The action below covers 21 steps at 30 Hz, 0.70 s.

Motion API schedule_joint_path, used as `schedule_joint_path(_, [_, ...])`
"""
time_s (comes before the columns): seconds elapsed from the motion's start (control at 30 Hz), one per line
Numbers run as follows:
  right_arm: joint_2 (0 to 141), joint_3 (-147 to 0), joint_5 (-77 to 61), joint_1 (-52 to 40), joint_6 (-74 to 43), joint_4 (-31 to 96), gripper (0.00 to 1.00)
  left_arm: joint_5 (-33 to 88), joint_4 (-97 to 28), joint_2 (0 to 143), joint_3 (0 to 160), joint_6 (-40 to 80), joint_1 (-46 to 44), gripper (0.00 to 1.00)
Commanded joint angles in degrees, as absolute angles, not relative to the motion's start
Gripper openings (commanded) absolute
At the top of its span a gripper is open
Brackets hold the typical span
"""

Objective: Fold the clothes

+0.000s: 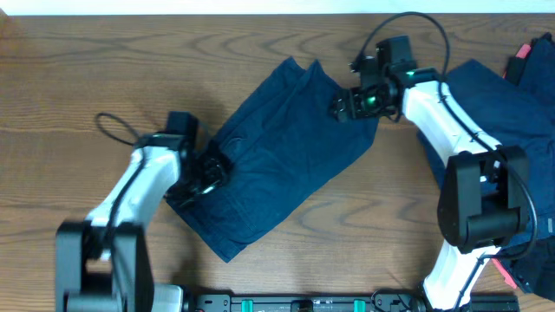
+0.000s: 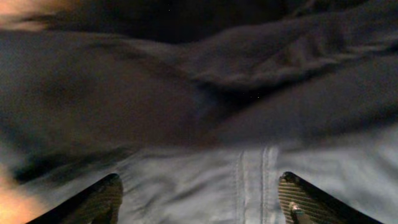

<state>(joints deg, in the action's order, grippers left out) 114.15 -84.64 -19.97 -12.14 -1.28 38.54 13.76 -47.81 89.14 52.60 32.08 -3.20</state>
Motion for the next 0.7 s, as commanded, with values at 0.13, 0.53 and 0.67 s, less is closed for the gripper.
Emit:
schedule_joint_path(0.13, [114.24,-84.64,-21.89,-18.44,3.22,41.85,0.66,12.38,-56.66,82.74,53.25,33.67,-1.58,0.88])
schedule_joint_path(0.53, [114.50,-84.62,-18.87,-22.94,4.99,42.98,0.35,14.96,-54.63,82.74,44.29,44.66,-1.58,0.98])
schedule_joint_path(0.67, [114.50,-84.62,-18.85,-22.92,5.02,42.96,0.35,16.05,-49.08,82.74,39.55,48.12,-1.58,0.99])
